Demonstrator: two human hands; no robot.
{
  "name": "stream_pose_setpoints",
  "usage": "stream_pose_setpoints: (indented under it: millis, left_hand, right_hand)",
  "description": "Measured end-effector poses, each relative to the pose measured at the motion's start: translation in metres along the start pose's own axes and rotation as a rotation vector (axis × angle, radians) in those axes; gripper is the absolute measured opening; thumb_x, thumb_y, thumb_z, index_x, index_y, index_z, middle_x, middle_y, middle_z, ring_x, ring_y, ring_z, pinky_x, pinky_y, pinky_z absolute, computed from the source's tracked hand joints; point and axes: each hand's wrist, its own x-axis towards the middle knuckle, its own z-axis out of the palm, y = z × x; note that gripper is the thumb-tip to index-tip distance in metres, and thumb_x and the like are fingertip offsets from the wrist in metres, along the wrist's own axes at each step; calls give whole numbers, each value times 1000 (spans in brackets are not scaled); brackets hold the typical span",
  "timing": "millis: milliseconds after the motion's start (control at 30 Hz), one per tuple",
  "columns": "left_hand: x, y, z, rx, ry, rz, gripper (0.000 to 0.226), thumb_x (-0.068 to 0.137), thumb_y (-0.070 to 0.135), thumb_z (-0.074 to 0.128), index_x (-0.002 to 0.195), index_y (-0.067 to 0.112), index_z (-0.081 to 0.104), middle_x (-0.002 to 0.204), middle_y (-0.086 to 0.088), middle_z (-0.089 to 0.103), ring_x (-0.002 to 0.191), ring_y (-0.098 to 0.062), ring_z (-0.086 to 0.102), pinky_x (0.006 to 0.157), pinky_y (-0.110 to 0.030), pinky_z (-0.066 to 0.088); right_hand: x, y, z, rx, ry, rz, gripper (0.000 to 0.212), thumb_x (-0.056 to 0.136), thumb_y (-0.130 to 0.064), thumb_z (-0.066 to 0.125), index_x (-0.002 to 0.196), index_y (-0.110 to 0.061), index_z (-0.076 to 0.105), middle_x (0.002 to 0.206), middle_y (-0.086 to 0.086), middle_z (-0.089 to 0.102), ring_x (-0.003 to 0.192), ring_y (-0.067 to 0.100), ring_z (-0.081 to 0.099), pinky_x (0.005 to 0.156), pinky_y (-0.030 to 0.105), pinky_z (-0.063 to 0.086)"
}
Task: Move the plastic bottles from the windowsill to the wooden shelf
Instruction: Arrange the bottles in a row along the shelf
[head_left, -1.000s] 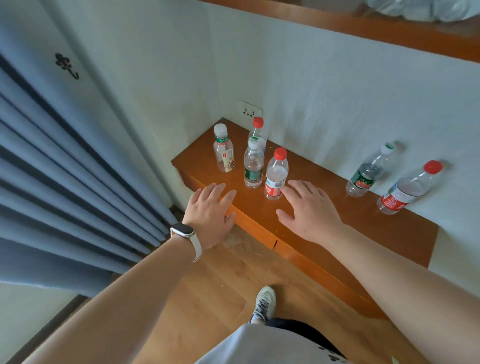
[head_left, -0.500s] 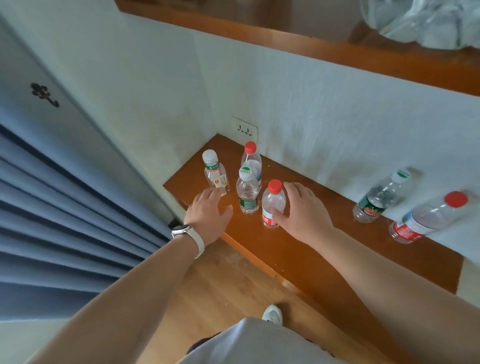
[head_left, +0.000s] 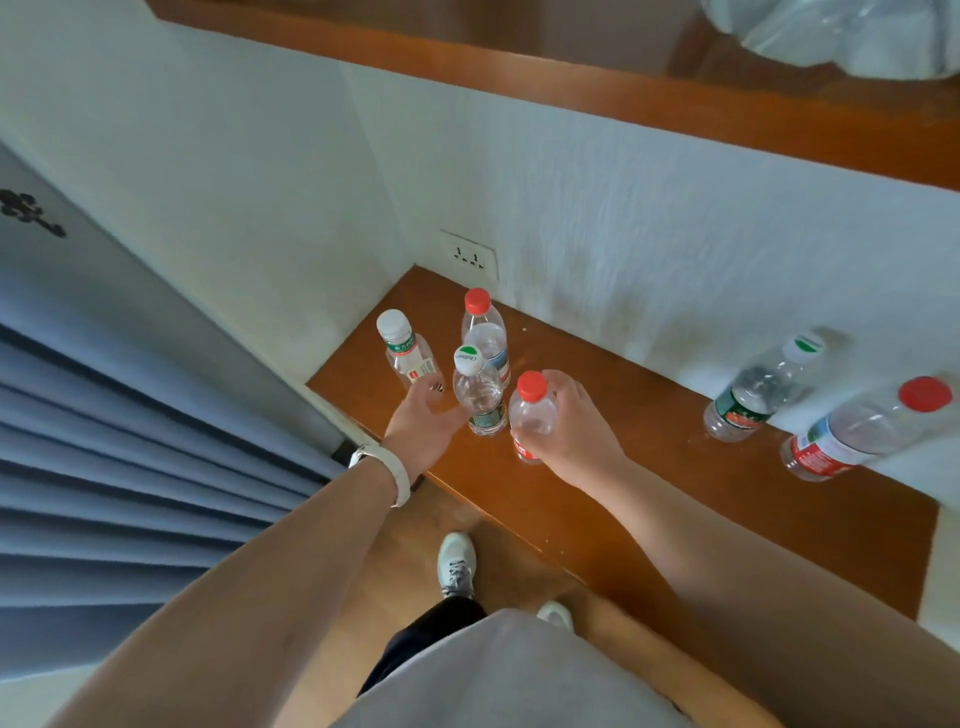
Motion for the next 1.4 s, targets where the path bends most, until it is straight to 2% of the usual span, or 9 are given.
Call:
stream_pose_setpoints:
  millis: [200,400,567,733,867,1000,1133,1233,1400]
  left_hand:
    - [24,-3,17,2,-100,48,68,84,40,77,138,38,35,135,11,54,114,-15,57,88,-29,49]
    - [37,-2,26,58,-5,184,69,79,32,82,135,32,41,119,12,59,105,-14,60,84,-30,56]
    - [47,1,32,60,-42,240,72,77,36,83,137,35,44,124,13,61,111,-13,60,88,-32,55]
    - [57,25,46,81,-174,326,60,82,31,80,131,30,46,118,10,60,107,-13,59,76,-18,49]
    - [63,44,70,97,-272,388,51,81,28,81,122,25,50,111,10,60,103,-15,62,74,-17,53]
    - [64,66,96,103,-344,466,53,81,30,81,120,37,45,105,22,56,94,-4,59,71,-12,48]
    - [72,91,120,77,-359,488,48,79,29,82,118,26,56,108,13,66,95,-7,64,76,-16,53]
    - [80,110,134,85,-360,513,46,79,27,82,118,21,58,105,8,67,88,-3,64,62,-7,49]
    - [95,123,146,83,-368,532,52,79,26,83,123,24,57,115,6,67,105,-17,65,88,-36,58]
  right_hand:
    - [7,5,6,53,-43,12,63,78,-53,73,130,-31,46,118,-12,56,100,9,60,86,29,58]
    - [11,1,-1,33,-1,59,49,81,-51,72,120,-33,50,100,-17,59,85,4,63,71,12,54]
    - [13,2,-26,73,93,91,28,85,-29,75,86,-40,49,81,-16,59,82,-7,60,62,8,49]
    - [7,23,-51,113,201,228,41,81,-39,76,112,-37,49,102,-17,60,91,3,61,80,20,52]
    - [-2,42,-78,108,324,354,45,81,-42,75,113,-33,45,98,-19,56,85,1,58,72,17,44]
    - [-6,54,-94,73,424,444,41,83,-45,72,113,-27,50,100,-9,58,79,1,57,63,15,39]
    - [-1,61,-95,85,494,521,47,84,-43,71,119,-19,50,106,-3,57,87,14,59,76,28,48]
    - [12,66,-90,111,528,581,49,84,-50,64,121,-23,46,112,-2,55,96,20,60,83,39,51]
    - [32,68,-87,111,500,584,51,90,-39,57,134,-17,43,124,6,51,111,23,54,93,40,48]
